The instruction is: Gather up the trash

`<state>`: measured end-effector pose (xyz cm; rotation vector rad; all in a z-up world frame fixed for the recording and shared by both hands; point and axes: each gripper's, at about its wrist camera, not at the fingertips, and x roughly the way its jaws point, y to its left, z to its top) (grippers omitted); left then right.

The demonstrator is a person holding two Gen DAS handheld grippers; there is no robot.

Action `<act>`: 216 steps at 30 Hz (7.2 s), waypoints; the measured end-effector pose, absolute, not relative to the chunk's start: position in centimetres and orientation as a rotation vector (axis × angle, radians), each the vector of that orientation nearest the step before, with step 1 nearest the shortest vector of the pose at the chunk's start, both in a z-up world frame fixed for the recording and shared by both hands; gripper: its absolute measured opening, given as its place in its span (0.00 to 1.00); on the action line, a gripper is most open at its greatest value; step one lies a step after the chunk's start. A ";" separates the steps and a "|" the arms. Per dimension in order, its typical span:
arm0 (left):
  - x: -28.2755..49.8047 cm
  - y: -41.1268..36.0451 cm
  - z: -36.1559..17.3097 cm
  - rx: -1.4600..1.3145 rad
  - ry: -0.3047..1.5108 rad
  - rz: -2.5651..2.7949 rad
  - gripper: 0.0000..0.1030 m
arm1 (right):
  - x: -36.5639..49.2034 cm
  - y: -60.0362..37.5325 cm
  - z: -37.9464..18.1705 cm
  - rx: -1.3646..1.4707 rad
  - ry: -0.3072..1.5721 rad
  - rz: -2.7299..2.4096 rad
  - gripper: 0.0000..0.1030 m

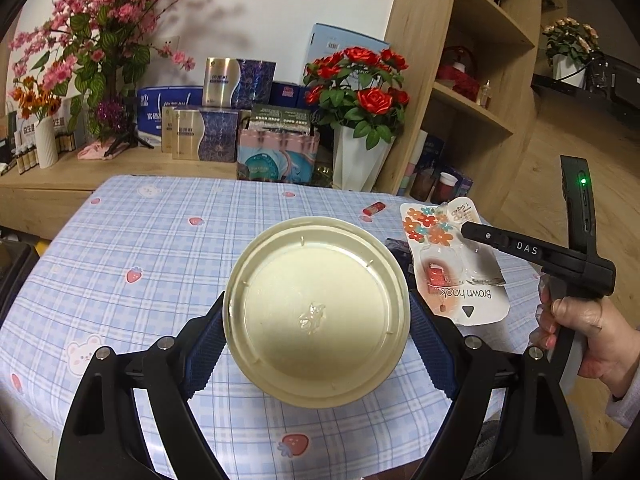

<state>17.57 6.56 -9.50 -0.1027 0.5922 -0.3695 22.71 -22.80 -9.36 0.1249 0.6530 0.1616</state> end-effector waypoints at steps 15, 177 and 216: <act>12.7 7.0 -6.9 -0.103 0.552 -0.359 0.80 | 17.4 -22.7 -6.9 0.033 0.590 0.196 0.28; 16.4 5.8 -15.9 -0.054 0.656 -0.211 0.94 | 26.5 -27.1 -20.9 0.285 0.861 0.141 0.79; 24.0 -4.9 -18.0 -0.247 0.917 -0.424 0.60 | 17.2 -34.5 -21.2 0.472 0.725 0.144 0.27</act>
